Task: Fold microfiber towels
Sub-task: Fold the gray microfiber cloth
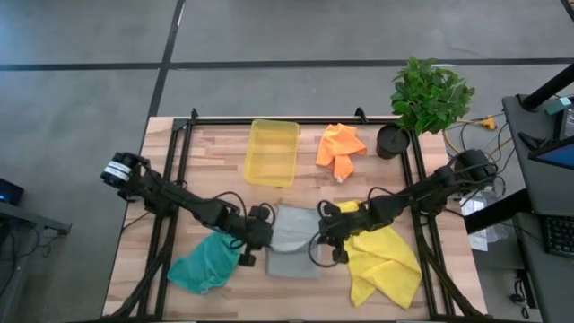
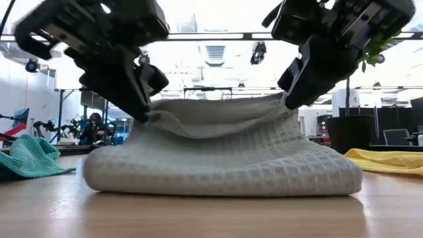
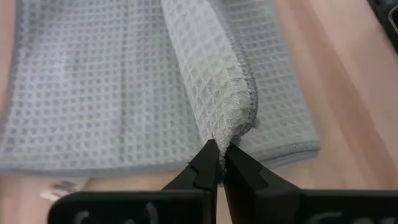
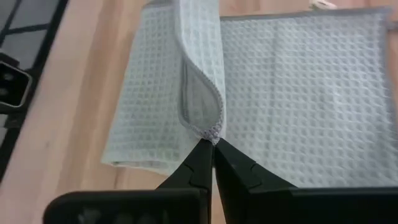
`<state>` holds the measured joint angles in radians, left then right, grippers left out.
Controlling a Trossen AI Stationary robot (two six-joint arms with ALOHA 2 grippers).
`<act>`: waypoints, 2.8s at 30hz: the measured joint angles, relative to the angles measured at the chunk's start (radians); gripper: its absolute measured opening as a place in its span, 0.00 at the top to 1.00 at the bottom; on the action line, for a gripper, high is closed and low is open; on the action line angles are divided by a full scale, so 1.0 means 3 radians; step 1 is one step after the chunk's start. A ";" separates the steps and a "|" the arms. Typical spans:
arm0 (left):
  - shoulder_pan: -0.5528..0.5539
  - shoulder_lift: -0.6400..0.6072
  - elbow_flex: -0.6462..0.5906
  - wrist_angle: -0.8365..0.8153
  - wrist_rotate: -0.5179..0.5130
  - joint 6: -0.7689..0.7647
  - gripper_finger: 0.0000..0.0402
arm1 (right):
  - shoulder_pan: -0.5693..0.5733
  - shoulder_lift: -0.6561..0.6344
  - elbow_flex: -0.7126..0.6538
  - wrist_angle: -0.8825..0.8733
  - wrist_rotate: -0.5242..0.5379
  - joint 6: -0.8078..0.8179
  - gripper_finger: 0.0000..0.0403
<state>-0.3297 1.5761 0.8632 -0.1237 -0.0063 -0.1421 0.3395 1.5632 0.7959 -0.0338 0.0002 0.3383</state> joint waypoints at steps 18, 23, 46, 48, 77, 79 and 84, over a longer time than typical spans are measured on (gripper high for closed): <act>0.0534 -0.0004 -0.0013 0.0038 -0.0039 0.0359 1.00 | -0.0237 -0.0065 -0.0019 -0.0351 0.0108 -0.0031 0.98; 0.0595 -0.0002 -0.0013 0.0062 -0.0042 0.0473 1.00 | -0.0266 -0.0065 -0.0024 -0.0427 0.0179 -0.0046 0.98; 0.0852 0.0250 -0.0017 0.0230 -0.0439 0.0496 0.81 | -0.0612 -0.0003 -0.0048 -0.0666 0.0434 0.0274 0.85; 0.0924 0.0195 -0.0016 0.0174 -0.0469 0.0493 0.75 | -0.0650 -0.0050 -0.0048 -0.0668 0.0471 0.0295 0.81; -0.0035 -0.0026 0.0001 0.0318 0.0093 0.0147 0.98 | 0.0226 -0.0216 -0.0050 -0.0003 0.0351 0.0476 0.79; -0.0177 -0.0025 0.0001 0.0321 0.0088 0.0126 0.96 | 0.0318 -0.0120 -0.0048 0.0167 0.0351 0.0557 0.77; -0.0307 -0.0025 0.0001 0.0327 -0.0106 -0.0089 0.86 | 0.0497 0.0231 -0.0016 0.0415 0.0400 0.0525 0.64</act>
<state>-0.4218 1.5684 0.8635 -0.0257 -0.0380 -0.1688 0.4885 1.6324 0.7911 0.0907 0.1202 0.4957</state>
